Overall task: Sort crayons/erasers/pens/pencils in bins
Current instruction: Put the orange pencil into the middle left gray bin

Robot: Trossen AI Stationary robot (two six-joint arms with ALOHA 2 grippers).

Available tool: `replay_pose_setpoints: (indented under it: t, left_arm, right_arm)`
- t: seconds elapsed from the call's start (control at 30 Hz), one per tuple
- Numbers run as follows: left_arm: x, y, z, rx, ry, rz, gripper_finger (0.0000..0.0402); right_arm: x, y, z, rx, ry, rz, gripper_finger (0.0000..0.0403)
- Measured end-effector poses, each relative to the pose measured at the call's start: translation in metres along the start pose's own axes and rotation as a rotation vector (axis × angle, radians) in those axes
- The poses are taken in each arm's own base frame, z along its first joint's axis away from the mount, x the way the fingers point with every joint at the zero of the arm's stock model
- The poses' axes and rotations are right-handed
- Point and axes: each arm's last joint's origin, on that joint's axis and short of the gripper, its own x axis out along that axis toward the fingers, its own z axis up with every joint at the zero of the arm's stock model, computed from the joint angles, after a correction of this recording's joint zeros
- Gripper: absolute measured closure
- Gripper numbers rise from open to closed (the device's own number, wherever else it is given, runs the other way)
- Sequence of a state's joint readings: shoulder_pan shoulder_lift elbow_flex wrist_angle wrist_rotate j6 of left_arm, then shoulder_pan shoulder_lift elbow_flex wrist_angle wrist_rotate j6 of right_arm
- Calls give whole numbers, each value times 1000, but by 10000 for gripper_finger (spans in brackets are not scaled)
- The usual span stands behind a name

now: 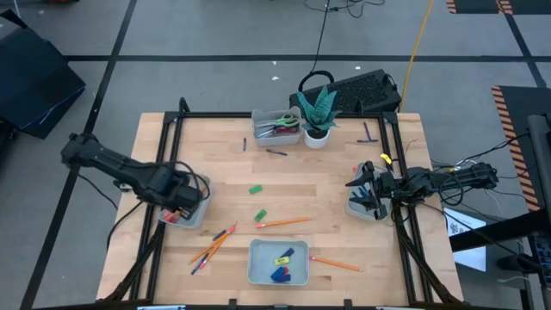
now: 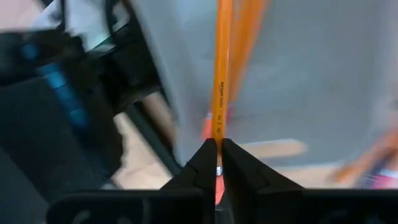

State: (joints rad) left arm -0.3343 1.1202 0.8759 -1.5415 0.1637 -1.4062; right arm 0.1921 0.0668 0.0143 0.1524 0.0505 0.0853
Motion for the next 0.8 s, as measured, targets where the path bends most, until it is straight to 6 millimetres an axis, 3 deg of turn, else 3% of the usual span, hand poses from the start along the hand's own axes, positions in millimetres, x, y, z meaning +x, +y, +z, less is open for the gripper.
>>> replay_pose_setpoints:
  t: [0.13, 0.23, 0.43, 0.57, 0.67, 0.8]
  left_arm:
    - [24, 5, 7, 21, 12, 81, 396]
    - [32, 3, 9, 76, 16, 63, 398]
    - [24, -2, 5, 189, 28, 2, 358]
    - [7, -9, 5, 221, -44, -82, 329]
    - [-9, -25, 4, 291, -236, -221, 318]
    - [-20, -60, -7, 459, -388, -516, 315]
  right_arm:
    - [0, 0, 0, 0, 0, 0, 190]
    - [0, 0, 0, 0, 0, 0, 190]
    - [0, 0, 0, 0, -1, 0, 190]
    - [0, 0, 0, 0, -1, 0, 190]
    - [0, 0, 0, 0, 0, 0, 190]
    - [0, 0, 0, 0, -1, 0, 190]
